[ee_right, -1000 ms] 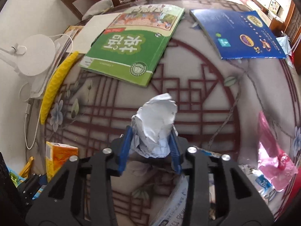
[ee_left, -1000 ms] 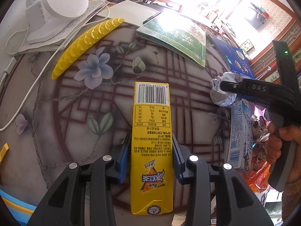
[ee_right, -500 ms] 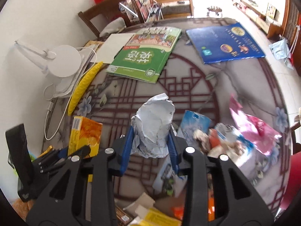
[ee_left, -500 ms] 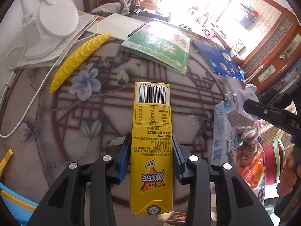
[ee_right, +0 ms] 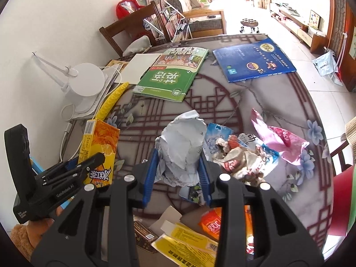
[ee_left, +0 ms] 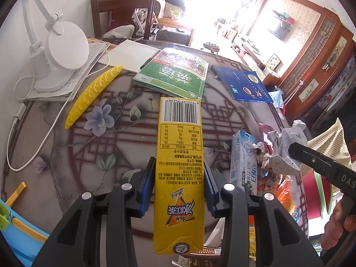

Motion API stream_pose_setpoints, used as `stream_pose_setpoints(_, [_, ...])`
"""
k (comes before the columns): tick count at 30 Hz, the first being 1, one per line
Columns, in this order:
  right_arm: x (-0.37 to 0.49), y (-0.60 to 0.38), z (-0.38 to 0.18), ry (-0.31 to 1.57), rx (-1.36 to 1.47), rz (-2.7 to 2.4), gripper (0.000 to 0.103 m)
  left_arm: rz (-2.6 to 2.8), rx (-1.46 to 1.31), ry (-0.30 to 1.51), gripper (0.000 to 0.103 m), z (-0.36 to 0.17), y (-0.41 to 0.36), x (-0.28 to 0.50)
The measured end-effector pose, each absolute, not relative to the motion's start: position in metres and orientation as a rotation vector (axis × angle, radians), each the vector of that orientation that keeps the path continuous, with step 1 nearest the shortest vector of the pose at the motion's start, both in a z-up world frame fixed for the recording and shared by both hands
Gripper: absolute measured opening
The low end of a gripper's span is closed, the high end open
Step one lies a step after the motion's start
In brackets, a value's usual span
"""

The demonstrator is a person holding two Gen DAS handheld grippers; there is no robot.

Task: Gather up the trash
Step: 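Lift the crumpled foil with the right tool while the left tool holds the yellow carton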

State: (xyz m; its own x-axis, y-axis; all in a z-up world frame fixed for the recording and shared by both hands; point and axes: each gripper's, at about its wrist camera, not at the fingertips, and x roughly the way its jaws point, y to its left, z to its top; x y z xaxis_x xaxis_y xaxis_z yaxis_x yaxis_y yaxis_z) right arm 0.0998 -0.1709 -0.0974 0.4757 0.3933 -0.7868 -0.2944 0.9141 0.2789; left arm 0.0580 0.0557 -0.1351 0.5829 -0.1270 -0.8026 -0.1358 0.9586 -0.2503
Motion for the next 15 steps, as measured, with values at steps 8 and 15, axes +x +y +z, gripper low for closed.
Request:
stream_pose_setpoints(8, [0.094, -0.167, -0.109, 0.993, 0.083, 0.43, 0.035, 0.029, -0.275, 0.926, 0.037, -0.133, 0.056, 0.054])
stream_pose_setpoints(15, [0.086, -0.161, -0.113, 0.976, 0.103, 0.418, 0.035, 0.022, -0.259, 0.926, 0.037, -0.131, 0.063, 0.05])
